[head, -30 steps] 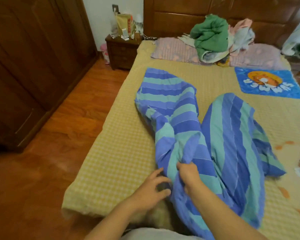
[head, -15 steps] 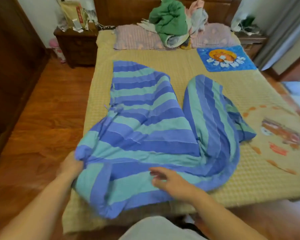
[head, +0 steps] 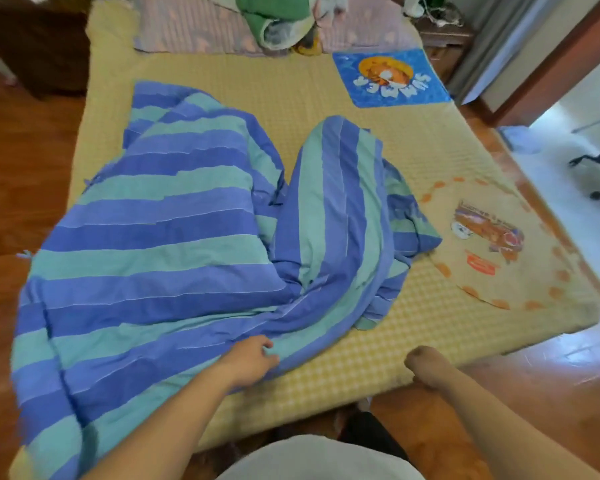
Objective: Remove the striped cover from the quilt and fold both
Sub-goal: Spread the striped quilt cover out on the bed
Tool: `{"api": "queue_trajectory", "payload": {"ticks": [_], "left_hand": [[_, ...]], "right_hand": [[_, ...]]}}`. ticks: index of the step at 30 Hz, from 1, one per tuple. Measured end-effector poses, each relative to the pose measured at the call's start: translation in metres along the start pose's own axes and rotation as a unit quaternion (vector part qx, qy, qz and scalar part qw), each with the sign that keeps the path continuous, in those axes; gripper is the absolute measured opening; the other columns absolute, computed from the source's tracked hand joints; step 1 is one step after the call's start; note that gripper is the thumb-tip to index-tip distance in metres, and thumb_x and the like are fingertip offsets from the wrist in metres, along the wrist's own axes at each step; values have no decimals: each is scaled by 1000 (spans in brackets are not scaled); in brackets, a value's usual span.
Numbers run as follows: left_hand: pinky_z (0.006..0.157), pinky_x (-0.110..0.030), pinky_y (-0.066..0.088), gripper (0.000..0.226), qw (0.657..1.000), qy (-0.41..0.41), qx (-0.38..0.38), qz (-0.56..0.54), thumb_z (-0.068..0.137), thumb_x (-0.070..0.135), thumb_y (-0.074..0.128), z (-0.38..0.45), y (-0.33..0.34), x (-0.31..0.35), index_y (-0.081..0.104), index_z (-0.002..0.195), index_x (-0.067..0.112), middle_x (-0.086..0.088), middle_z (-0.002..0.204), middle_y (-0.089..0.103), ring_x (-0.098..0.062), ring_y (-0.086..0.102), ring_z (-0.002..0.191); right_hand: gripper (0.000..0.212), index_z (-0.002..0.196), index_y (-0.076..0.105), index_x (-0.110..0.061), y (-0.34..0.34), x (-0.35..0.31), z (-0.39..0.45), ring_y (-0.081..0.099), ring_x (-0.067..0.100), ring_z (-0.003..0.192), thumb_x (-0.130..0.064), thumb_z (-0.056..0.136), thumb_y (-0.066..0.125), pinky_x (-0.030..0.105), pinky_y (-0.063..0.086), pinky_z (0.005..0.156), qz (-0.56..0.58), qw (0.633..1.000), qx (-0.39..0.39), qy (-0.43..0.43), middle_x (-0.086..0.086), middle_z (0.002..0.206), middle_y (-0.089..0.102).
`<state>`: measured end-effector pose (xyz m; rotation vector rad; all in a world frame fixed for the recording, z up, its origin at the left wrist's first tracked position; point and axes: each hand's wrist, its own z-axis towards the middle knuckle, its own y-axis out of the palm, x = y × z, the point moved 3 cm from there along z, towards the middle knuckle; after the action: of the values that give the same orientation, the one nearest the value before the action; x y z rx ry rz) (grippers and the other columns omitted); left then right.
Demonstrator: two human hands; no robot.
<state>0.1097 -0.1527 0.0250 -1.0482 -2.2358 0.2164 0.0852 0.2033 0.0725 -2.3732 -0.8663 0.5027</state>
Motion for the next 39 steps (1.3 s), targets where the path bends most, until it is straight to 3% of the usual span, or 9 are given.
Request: {"api": "queue_trajectory", "payload": {"ticks": [4,9,14,20,23,29,32,35,39], "left_hand": [[96,-28,44,53,996,55,64,-13,91,47,63,65,21,128,52,137,23,5,124,61,-15,59,115],[113,-39,33,79,970,73,220,72,86,54,62,199,59,302,35,149,15,-13,149,39,-30,36,139],[112,-55,28,97,937,-96,243,231,90,55,58,326,48,375,-4,158,24,-18,163,-1,-45,13,147],[81,-46,48,32,950,-81,283,101,89,7,55,305,-27,352,47,120,7,-24,113,61,-45,59,105],[69,-27,47,45,980,5,198,30,75,2,53,209,-47,352,64,104,36,9,87,69,-17,67,90],[72,-19,51,47,983,-7,-150,109,59,6,38,33,36,288,63,84,36,22,86,70,11,62,79],[58,-11,39,35,963,-94,-187,170,62,5,37,-2,60,237,57,83,24,13,73,60,8,53,62],[86,-17,47,51,961,-151,-104,205,73,4,42,-12,81,186,67,111,28,15,114,68,-1,61,103],[111,-32,37,71,963,-141,38,226,89,36,57,3,114,192,27,153,34,-1,153,36,-22,39,139]], "right_hand": [[24,120,55,-9,-79,-11,77,62,25,91,-18,97,55,35,49,75,117,992,-26,-24,15,116,61],[17,112,57,-4,-199,-37,204,56,21,67,-9,99,49,26,42,56,276,957,-25,-84,11,89,58],[11,101,57,-9,-249,-4,280,60,15,50,0,98,50,19,43,46,340,931,-99,-91,9,78,60],[15,96,61,-8,-260,17,304,66,18,56,-7,99,47,23,51,54,311,927,-207,-15,6,74,69],[18,111,64,-12,-263,-32,297,68,23,93,-21,97,58,42,56,91,268,939,-197,-84,13,113,68],[62,128,58,-22,-273,-142,275,67,30,109,-68,86,53,53,51,91,508,764,-385,-102,8,118,70],[53,134,59,-17,-244,-140,271,63,24,116,-48,91,62,44,48,96,459,833,-308,-33,4,130,64],[43,136,54,-12,-215,-94,263,57,27,122,-29,96,55,42,48,99,309,941,-136,7,9,138,57],[44,122,61,-5,-189,11,219,61,25,89,-27,83,67,32,53,69,365,928,-65,34,17,122,65]]}}
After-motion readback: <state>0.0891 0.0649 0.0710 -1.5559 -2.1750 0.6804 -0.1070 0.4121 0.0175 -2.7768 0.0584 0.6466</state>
